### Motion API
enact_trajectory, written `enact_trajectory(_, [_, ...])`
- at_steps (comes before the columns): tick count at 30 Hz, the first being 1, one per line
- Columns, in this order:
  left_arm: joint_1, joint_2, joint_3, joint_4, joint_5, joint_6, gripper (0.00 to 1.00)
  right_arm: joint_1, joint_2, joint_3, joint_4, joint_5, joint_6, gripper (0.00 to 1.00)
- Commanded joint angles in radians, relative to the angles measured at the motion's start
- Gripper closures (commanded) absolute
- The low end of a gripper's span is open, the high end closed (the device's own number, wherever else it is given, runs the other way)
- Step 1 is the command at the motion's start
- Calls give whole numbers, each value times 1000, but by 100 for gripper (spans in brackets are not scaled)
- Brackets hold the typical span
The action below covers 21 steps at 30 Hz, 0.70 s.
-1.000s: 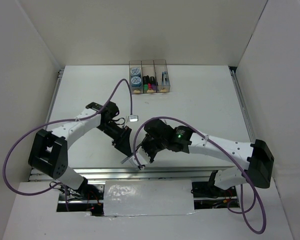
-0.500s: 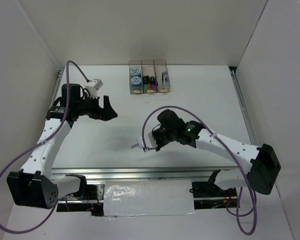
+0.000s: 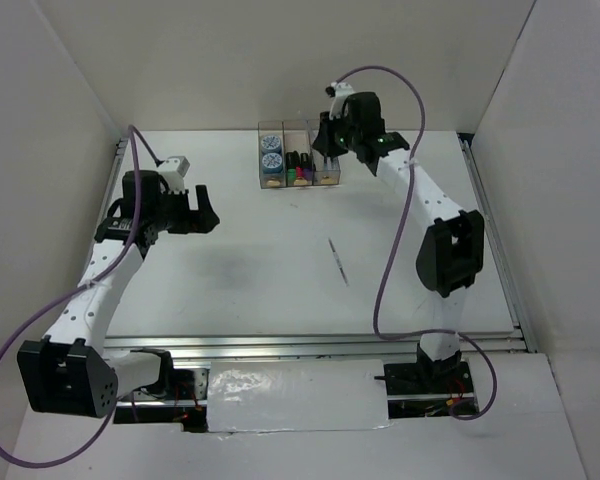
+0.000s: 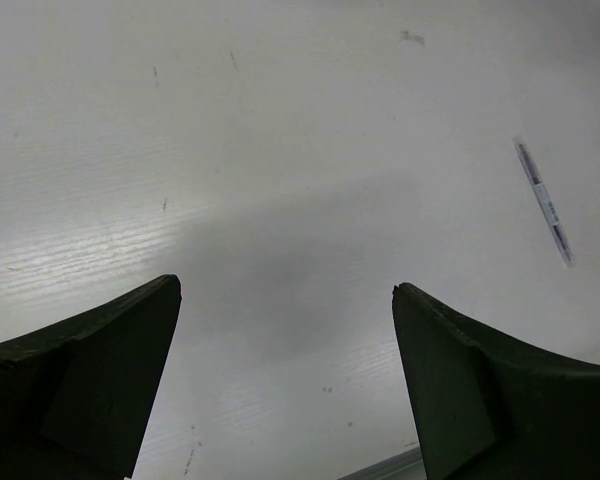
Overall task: Sort the stationery into containers
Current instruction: Place the stationery into the container
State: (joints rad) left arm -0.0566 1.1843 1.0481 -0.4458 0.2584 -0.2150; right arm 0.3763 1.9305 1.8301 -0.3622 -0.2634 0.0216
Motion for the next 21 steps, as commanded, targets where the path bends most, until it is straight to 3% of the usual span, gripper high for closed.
enact_trajectory(1, [-8,1,-22,58,-74,-21,1,-22,118,138,17,56,259,100])
enact_trajectory(14, [-5,37,-40,30,-131,-24,1,-82,357,261,124,190,317,100])
enact_trajectory(21, [-3,38,-42,6,-131,-24,1,-106,407,253,131,168,347,84])
